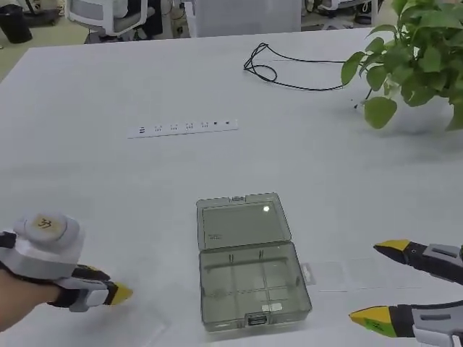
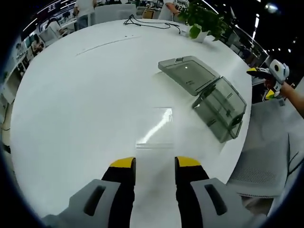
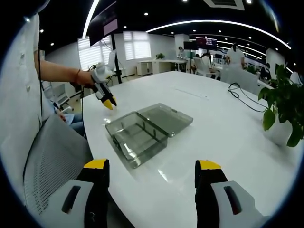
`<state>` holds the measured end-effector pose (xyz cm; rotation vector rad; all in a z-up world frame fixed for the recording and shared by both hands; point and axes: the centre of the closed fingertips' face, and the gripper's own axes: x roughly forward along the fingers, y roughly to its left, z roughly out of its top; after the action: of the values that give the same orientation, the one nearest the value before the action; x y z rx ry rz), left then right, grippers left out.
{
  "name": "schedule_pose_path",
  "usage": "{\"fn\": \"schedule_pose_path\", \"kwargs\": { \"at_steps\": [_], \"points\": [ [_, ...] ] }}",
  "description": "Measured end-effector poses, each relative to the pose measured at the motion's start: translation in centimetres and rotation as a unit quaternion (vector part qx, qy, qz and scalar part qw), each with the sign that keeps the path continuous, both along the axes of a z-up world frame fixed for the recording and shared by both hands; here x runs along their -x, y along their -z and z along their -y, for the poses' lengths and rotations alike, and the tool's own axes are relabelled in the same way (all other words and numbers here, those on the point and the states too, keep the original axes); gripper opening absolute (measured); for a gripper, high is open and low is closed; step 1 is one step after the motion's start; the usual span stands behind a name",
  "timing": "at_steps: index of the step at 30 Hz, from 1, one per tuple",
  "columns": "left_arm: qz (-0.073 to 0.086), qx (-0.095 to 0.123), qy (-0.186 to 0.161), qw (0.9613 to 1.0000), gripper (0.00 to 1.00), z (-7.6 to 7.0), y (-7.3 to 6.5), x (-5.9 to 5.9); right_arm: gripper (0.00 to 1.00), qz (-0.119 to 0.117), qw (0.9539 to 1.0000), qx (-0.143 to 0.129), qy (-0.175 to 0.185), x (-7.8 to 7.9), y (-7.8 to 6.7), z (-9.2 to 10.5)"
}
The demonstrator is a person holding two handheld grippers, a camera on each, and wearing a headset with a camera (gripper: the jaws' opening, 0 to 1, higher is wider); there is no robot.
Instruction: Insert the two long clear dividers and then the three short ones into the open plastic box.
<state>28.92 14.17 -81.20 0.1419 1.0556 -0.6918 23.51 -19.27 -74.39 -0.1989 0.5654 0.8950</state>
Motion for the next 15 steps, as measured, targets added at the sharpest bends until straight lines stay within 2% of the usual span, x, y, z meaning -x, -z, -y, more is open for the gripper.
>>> {"fn": "schedule_pose_path", "kwargs": {
  "at_steps": [6, 8, 10, 11, 14, 15],
  "points": [
    [0.024, 0.035, -0.020, 0.9989, 0.31, 1.0, -1.6, -0.1, 0.73, 0.003, 1.0000, -0.008, 0.000, -0.5, -0.8, -0.6],
    [0.039, 0.063, -0.030, 0.9968, 0.31, 1.9, -2.7, -0.4, 0.71, 0.006, 0.9998, -0.018, 0.003, -0.9, -1.3, -0.8],
    [0.046, 0.078, -0.038, 0.9952, 0.31, 2.5, -3.5, -0.5, 0.70, 0.008, 0.9996, -0.027, 0.007, -1.1, -1.7, -1.1],
    [0.055, 0.092, -0.037, 0.9936, 0.31, 3.1, -4.1, -0.6, 0.70, 0.010, 0.9995, -0.029, 0.009, -1.3, -2.0, -1.2],
    [0.065, 0.109, -0.039, 0.9912, 0.31, 4.2, -5.3, -0.6, 0.65, 0.017, 0.9991, -0.037, 0.012, -1.6, -2.9, -1.8],
    [0.074, 0.119, -0.037, 0.9895, 0.31, 4.9, -5.9, -0.7, 0.64, 0.020, 0.9989, -0.041, 0.013, -1.8, -3.3, -2.1]
  ]
}}
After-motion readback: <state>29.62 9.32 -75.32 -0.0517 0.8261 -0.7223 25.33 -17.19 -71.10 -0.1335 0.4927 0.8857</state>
